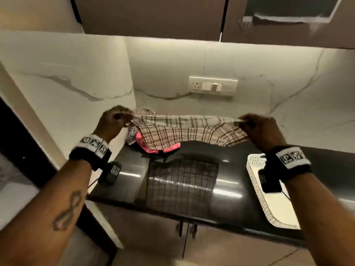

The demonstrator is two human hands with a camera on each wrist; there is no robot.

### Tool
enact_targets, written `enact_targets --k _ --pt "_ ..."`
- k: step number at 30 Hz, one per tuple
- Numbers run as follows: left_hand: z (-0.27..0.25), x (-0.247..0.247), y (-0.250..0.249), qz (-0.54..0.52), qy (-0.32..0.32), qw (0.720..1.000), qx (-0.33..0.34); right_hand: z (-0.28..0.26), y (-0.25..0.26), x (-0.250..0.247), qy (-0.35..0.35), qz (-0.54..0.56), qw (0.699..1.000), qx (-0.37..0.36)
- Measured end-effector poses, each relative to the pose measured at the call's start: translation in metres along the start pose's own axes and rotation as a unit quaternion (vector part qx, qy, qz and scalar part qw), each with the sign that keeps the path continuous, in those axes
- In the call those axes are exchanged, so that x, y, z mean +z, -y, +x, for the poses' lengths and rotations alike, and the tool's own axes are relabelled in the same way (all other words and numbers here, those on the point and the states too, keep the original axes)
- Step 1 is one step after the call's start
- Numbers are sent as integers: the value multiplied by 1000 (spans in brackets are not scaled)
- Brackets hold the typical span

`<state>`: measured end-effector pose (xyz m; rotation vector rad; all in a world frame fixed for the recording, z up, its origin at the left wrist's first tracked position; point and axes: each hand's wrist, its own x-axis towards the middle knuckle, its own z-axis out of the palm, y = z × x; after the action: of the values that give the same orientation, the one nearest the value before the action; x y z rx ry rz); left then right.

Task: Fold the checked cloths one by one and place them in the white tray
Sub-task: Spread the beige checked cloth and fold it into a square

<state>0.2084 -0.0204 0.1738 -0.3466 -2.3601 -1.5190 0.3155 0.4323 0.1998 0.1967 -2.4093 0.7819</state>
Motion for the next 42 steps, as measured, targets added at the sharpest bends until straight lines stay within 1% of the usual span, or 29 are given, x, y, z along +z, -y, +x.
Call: enact_targets --k 2,4,7,9,11,14,16,18,20,22,25,27,30,32,35,38,40,42 --pt "-49 -5 26 5 35 999 -29 -42 -11 16 58 -17 998 -34" --pt "-95 -8 51 43 81 994 -67 -88 -28 37 114 -16 993 -39" --pt "-143 -5 78 104 154 977 -109 -150 -47 65 191 -4 982 1" --pt "-164 1 89 124 192 965 -132 -182 -51 75 224 17 974 36" --pt "-180 4 98 142 214 955 -150 -206 -52 78 249 34 965 77" --pt "-193 5 106 143 232 945 -180 -218 -50 69 286 83 945 134" --pt "-191 7 115 137 236 942 -193 -212 -50 66 294 139 926 191" --pt "-188 8 122 133 212 947 -202 -202 -49 68 264 163 923 228" --pt "-172 16 134 142 181 949 -216 -183 -58 82 227 146 928 257" --pt "-154 31 146 146 165 949 -225 -167 -77 103 203 115 929 286" --pt "-113 62 172 159 149 947 -236 -140 -114 147 202 56 927 312" --pt "-96 77 189 177 141 943 -243 -130 -128 169 197 35 918 343" --pt "-71 97 217 231 142 928 -255 -118 -149 200 199 -11 904 377" --pt "-64 108 227 261 139 917 -267 -120 -159 213 207 -44 898 386" --pt "-60 118 238 264 122 909 -298 -123 -169 226 205 -78 896 386" --pt "-57 119 248 263 136 905 -306 -126 -171 231 195 -109 900 373" --pt "-55 118 251 271 157 904 -291 -126 -172 232 185 -126 902 368" --pt "-53 119 251 285 179 908 -251 -126 -171 232 184 -142 900 368"
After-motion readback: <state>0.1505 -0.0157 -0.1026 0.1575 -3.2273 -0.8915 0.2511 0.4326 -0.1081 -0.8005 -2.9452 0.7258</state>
